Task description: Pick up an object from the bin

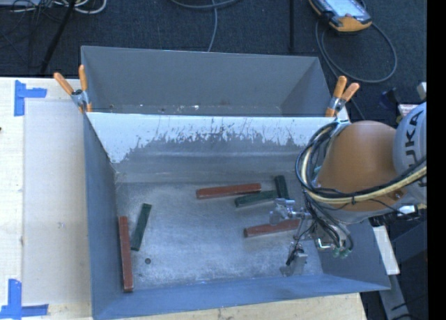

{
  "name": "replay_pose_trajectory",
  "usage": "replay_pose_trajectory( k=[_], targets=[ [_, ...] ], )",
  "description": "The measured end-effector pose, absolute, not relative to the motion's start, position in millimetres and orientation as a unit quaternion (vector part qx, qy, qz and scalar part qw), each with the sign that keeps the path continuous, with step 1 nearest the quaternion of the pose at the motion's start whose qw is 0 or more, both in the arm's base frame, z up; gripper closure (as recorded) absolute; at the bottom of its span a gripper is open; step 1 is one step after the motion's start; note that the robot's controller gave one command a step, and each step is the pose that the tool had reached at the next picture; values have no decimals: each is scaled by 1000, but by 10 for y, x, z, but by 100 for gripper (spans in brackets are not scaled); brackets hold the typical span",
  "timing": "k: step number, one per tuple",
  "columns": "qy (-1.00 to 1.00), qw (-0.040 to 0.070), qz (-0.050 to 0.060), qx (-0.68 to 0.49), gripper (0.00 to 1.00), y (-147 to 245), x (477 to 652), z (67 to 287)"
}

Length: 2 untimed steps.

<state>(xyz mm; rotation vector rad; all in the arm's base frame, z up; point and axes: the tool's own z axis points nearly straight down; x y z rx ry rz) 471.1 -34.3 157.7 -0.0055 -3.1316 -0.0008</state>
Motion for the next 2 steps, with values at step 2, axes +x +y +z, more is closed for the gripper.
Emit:
replay_pose_trajectory(
  k=[2],
  targets=[
    [-997, -3, -1, -71, 0, -482, 5001, 1375]
  ],
)
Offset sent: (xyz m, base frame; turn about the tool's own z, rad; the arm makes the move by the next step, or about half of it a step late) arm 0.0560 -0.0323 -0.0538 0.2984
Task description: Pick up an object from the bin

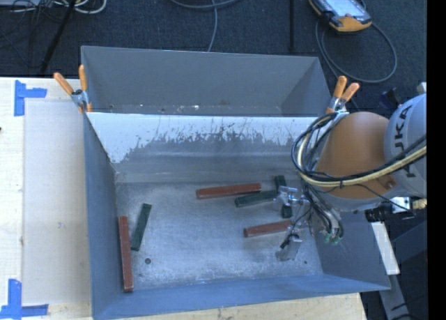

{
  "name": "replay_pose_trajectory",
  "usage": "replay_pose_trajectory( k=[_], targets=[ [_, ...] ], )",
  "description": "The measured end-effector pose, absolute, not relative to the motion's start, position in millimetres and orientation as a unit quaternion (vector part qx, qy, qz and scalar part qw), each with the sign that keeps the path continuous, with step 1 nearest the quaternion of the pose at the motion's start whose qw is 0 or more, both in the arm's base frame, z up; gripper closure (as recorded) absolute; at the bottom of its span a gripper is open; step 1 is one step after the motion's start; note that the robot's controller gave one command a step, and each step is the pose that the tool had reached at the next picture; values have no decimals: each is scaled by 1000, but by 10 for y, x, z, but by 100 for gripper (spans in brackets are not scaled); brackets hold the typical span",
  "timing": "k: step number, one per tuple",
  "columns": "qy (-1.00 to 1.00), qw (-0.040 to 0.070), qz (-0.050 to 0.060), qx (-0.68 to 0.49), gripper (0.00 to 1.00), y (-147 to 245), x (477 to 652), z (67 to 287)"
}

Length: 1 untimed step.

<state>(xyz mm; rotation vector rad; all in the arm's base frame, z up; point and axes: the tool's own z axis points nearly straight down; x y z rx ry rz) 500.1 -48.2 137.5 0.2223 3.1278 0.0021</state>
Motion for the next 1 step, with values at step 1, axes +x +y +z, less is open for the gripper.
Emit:
replay_pose_trajectory(
  k=[1],
  targets=[
    [987, 0, 0, 163, 0, -479, 5285, 1091]
  ],
)
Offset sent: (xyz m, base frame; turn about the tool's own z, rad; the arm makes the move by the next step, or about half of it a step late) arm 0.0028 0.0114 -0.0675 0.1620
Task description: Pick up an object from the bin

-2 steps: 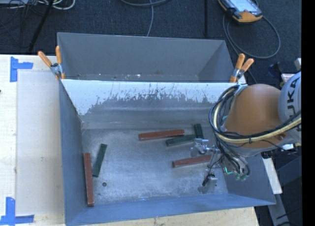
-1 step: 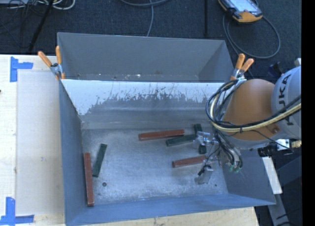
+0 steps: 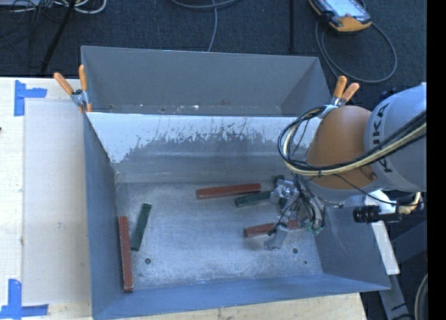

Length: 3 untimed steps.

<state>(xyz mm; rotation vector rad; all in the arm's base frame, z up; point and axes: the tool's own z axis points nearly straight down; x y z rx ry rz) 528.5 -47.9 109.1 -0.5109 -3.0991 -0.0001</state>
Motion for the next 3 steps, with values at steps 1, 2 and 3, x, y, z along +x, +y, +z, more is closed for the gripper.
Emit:
replay_pose_trajectory(
  k=[1, 2, 3],
  targets=[
    [-989, 1, 0, -151, 100, -365, 5025, 691],
    [-989, 1, 0, -150, 100, -365, 5025, 691],
    [-991, 0, 0, -134, 100, -847, 5067, 2097]
  ],
)
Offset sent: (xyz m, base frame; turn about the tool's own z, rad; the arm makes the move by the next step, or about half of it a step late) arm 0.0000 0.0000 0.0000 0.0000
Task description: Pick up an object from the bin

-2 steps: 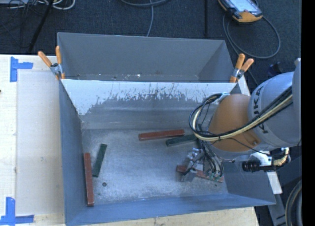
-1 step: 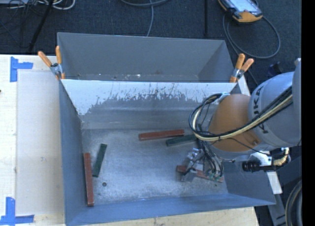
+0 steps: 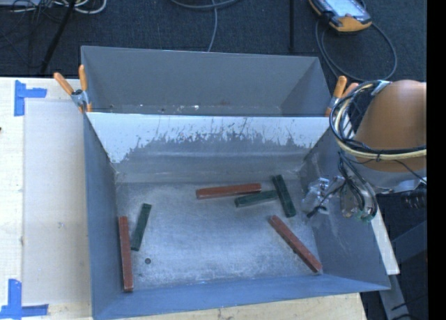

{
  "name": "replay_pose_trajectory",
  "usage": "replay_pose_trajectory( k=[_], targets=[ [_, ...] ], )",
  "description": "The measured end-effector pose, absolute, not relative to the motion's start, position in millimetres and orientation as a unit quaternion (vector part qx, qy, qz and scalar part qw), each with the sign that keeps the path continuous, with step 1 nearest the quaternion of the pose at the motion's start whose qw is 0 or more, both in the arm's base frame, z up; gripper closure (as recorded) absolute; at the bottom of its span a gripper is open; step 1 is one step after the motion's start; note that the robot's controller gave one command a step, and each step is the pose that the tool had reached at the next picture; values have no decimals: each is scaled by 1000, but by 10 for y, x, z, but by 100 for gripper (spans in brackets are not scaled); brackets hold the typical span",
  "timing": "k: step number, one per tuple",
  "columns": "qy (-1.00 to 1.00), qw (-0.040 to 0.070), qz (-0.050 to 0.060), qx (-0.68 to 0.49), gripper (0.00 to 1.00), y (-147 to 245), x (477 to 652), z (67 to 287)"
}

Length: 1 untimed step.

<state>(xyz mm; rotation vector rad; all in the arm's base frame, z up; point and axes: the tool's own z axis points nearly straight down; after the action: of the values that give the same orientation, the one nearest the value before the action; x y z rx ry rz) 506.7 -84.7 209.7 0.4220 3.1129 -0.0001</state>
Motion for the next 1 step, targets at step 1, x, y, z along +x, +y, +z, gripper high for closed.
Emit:
replay_pose_trajectory(
  k=[1],
  targets=[
    [991, 0, 0, 134, 100, -846, 5066, 2096]
  ],
)
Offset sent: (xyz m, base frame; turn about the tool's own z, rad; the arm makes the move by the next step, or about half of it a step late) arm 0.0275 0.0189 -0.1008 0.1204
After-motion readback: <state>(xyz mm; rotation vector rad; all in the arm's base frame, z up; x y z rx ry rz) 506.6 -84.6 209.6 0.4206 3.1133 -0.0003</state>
